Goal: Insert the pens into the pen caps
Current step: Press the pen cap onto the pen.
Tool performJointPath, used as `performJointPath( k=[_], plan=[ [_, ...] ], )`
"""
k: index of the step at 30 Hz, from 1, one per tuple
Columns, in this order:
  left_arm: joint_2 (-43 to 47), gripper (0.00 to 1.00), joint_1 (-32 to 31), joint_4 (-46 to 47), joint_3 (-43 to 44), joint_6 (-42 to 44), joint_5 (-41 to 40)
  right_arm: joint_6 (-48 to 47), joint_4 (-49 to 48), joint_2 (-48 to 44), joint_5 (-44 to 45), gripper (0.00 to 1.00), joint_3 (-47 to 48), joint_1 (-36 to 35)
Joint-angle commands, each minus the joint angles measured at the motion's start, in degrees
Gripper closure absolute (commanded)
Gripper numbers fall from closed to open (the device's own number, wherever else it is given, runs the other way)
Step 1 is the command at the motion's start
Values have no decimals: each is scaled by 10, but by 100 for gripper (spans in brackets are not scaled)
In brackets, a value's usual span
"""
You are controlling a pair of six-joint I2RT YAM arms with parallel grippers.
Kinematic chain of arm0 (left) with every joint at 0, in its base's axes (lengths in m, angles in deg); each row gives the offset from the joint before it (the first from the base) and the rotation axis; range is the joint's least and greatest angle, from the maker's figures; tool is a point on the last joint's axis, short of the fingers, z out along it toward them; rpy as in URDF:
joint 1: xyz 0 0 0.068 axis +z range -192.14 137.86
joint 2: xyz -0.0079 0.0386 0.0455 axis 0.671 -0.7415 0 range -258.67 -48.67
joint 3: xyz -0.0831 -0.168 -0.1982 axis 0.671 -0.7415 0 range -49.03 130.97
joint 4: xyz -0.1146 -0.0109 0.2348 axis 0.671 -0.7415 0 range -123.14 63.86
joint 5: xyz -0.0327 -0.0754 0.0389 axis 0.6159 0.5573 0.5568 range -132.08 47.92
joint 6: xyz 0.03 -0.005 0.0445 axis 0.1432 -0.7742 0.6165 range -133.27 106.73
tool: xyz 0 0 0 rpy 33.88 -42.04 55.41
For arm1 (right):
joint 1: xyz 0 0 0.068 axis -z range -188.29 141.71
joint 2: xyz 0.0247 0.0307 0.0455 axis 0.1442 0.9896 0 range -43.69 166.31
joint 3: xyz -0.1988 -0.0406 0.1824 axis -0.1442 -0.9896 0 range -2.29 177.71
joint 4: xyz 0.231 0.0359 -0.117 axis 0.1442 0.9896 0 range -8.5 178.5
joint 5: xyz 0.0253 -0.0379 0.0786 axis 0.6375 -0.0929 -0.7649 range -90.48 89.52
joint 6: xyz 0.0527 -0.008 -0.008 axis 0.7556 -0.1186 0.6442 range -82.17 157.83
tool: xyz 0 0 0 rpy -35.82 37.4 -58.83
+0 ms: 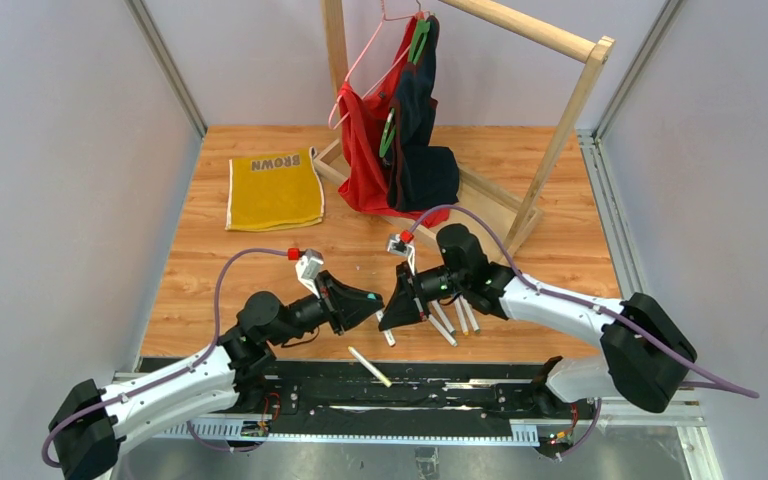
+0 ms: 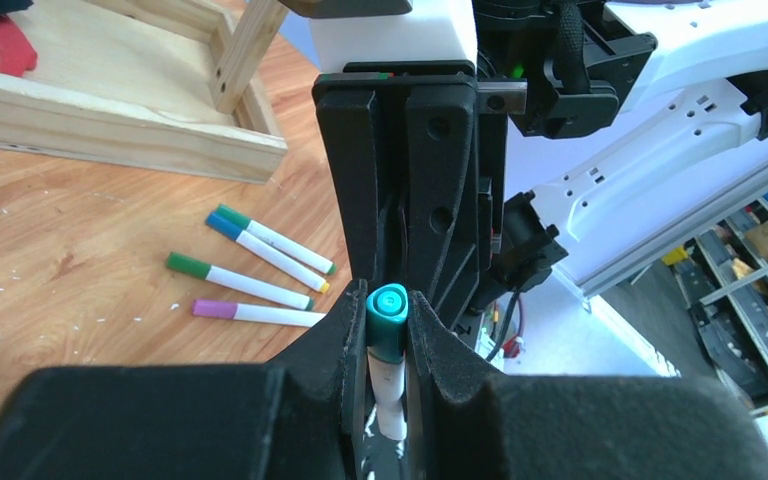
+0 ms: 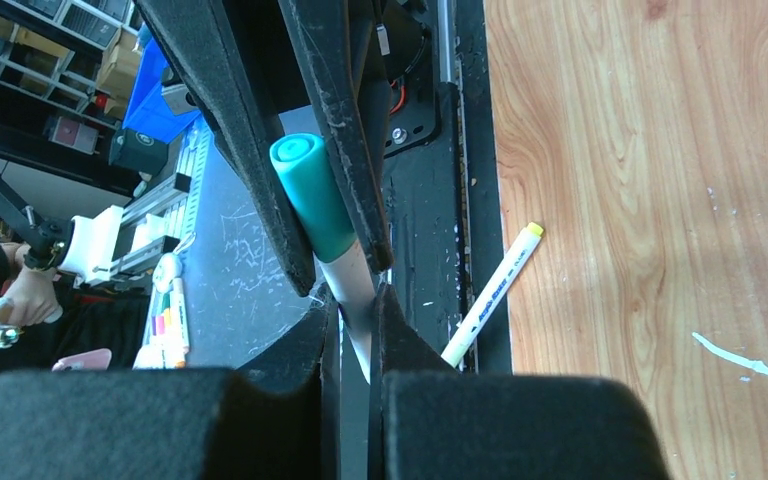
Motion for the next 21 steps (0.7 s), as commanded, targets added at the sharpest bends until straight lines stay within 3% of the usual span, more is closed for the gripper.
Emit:
performJointPath(
  k=[1, 4, 7, 13, 16, 21],
  plan=[
    [-6, 88, -61, -124, 10, 9, 208, -1, -172, -23, 222, 99, 39, 62],
    [-6, 70, -61, -137, 46, 49, 134, -12, -155, -30, 216, 99, 22, 50],
    [-10, 44, -62, -157, 89, 91, 63, -22, -135, -44, 208, 99, 8, 40],
    [8, 11, -61, -168, 136, 155, -12, -42, -105, -72, 215, 99, -18, 33],
    [33, 1, -62, -186, 125, 168, -53, -47, -100, -94, 230, 99, -33, 33],
    [74, 2, -61, -186, 81, 145, -84, -37, -117, -127, 247, 99, -53, 30]
  ],
)
